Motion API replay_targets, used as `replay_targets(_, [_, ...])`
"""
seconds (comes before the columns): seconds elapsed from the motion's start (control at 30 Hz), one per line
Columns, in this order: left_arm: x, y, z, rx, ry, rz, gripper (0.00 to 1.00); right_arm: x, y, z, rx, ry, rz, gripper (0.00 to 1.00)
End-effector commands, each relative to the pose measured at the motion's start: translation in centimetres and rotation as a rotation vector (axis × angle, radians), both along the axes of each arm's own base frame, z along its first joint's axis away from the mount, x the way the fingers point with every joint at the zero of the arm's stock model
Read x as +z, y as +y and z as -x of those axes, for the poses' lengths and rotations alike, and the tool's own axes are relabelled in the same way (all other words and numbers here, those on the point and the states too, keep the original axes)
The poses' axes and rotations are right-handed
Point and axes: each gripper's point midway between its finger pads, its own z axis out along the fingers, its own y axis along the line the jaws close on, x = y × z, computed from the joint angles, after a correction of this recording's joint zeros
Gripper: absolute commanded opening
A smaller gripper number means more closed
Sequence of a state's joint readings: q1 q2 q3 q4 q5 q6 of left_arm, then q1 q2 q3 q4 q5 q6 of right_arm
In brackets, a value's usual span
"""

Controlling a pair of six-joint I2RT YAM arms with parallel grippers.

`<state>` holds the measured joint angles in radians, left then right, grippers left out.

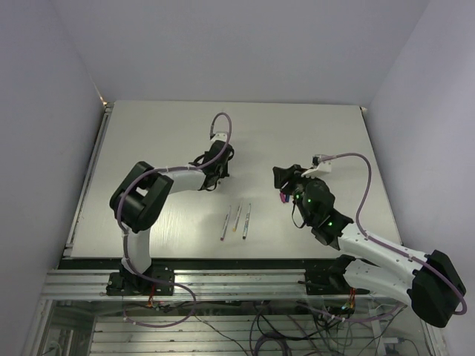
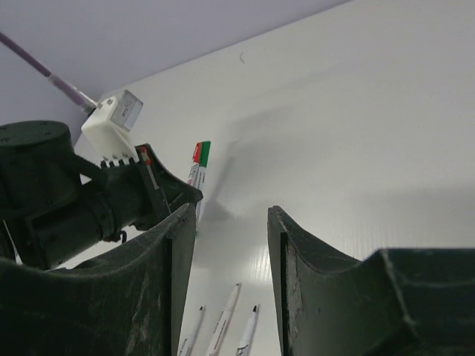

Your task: Insert the pens into the pen caps

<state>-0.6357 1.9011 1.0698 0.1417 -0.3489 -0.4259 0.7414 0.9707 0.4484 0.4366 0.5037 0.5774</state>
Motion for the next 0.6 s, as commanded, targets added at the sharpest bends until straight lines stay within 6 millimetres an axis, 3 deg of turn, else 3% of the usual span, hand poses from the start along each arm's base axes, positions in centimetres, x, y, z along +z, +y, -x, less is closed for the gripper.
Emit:
replay_targets(0.0, [0.6,0.9,-1.8,0.029,-0.004,-0.053,0.07,-1.3,-0.5,0.3,-0.018,0.034,-0.004,0.43])
replay_targets(0.23, [-0.3,1.3,-3.5,0.046,0.020,-0.068,0.07,-1.7,-0.2,0.4,-0.010,0.046,-0.012,0.43])
replay_targets(0.57, [-1.5,0.8,-4.5,0.058,0.057,-0.063,0.09,-2.4,0.0,0.6,0.004,0.063,-0.016,0.43])
